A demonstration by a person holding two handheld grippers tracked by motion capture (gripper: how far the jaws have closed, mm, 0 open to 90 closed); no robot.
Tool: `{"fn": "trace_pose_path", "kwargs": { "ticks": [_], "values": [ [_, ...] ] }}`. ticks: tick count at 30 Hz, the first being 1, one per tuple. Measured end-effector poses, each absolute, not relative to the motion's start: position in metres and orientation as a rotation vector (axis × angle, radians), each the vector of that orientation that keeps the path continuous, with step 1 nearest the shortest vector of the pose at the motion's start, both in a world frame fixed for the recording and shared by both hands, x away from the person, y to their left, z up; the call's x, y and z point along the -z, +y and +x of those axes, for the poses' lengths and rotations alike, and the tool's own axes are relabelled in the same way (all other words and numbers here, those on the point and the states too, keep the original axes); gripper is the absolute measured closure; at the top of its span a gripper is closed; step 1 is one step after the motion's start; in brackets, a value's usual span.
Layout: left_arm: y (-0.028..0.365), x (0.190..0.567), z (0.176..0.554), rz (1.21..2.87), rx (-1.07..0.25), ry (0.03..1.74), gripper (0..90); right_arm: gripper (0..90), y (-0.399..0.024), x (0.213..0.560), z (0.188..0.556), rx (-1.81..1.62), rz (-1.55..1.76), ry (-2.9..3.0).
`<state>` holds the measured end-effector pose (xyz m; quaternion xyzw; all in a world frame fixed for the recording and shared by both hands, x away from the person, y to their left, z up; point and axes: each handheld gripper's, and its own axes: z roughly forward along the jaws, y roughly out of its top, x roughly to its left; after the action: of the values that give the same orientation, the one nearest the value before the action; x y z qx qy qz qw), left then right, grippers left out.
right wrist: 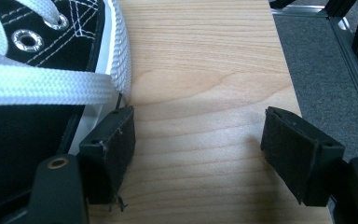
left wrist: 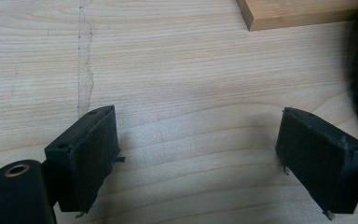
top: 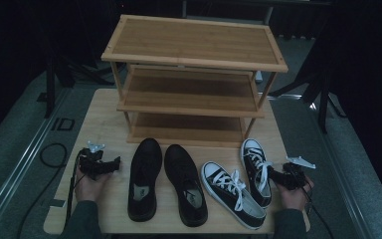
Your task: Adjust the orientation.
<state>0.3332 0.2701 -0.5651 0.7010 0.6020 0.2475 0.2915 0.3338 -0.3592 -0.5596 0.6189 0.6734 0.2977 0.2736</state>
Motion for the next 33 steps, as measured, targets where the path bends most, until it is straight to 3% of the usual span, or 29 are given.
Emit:
{"fn": "trace_pose_path", "kwargs": {
  "ticks": [17, 18, 33],
  "values": [
    [0.27, 0.565, 0.332, 1.859, -0.668, 1.59, 16.0, 25.8, -0.359, 0.56, 0.334, -0.8, 1.664, 1.812],
    [0.27, 0.565, 0.331, 1.861, -0.669, 1.578, 22.8, 25.8, -0.359, 0.56, 0.334, -0.8, 1.665, 1.812],
    [0.264, 0.555, 0.326, 1.911, -0.598, 1.484, 48.1, 25.8, -0.359, 0.56, 0.334, -0.8, 1.664, 1.812]
  ]
}}
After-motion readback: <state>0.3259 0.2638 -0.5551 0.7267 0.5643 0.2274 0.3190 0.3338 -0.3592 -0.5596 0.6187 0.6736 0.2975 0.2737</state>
